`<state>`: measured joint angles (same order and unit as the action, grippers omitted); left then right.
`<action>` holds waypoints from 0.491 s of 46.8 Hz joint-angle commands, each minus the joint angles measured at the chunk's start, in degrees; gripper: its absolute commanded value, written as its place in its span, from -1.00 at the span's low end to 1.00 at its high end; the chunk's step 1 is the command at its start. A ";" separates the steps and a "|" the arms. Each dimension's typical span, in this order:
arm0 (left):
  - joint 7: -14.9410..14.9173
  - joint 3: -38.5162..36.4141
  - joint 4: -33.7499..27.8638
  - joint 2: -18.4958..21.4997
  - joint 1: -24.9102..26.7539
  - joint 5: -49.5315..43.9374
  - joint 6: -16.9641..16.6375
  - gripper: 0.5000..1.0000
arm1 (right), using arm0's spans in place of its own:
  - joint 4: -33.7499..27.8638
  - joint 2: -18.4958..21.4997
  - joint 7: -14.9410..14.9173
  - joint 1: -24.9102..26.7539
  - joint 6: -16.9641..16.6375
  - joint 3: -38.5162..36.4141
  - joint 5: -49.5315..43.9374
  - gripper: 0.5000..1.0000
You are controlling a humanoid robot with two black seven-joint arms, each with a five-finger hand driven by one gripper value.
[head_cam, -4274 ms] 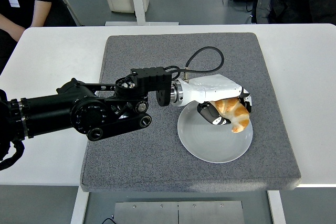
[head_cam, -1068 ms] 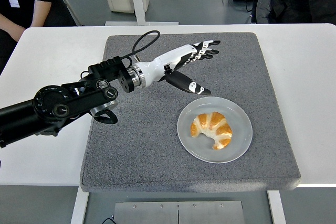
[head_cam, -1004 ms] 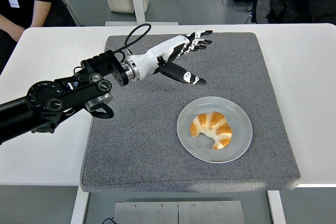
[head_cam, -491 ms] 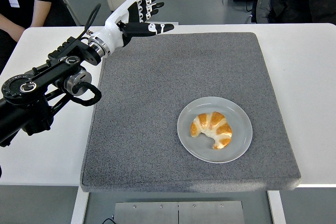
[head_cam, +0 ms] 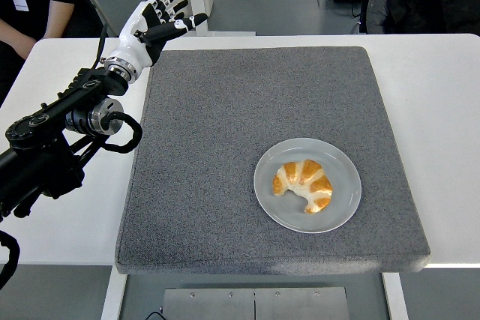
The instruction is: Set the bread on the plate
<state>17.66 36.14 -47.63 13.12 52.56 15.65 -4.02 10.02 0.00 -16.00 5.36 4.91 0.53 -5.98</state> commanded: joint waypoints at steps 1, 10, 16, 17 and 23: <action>1.76 -0.01 0.25 -0.38 -0.88 -1.06 -0.02 0.88 | 0.08 0.00 0.00 0.00 0.01 0.00 0.00 1.00; 4.66 -0.19 0.34 -0.64 -3.34 -1.41 -0.02 0.88 | 0.08 0.00 0.00 0.09 0.01 -0.09 0.00 1.00; 4.75 -0.19 0.61 -0.56 -4.30 -1.41 -0.02 0.88 | 0.08 0.00 0.00 0.00 0.01 -0.09 0.00 1.00; 4.75 -0.19 0.69 -0.56 -4.39 -1.41 -0.02 0.88 | 0.08 0.00 0.00 0.00 0.01 -0.09 0.00 1.00; 4.66 -0.19 0.78 -0.56 -4.57 -1.41 -0.02 0.88 | 0.08 0.00 0.00 0.00 0.01 0.00 0.00 1.00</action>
<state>22.41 35.94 -46.86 12.57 48.02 14.24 -4.04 10.12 0.00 -15.99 5.36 4.94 0.44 -5.96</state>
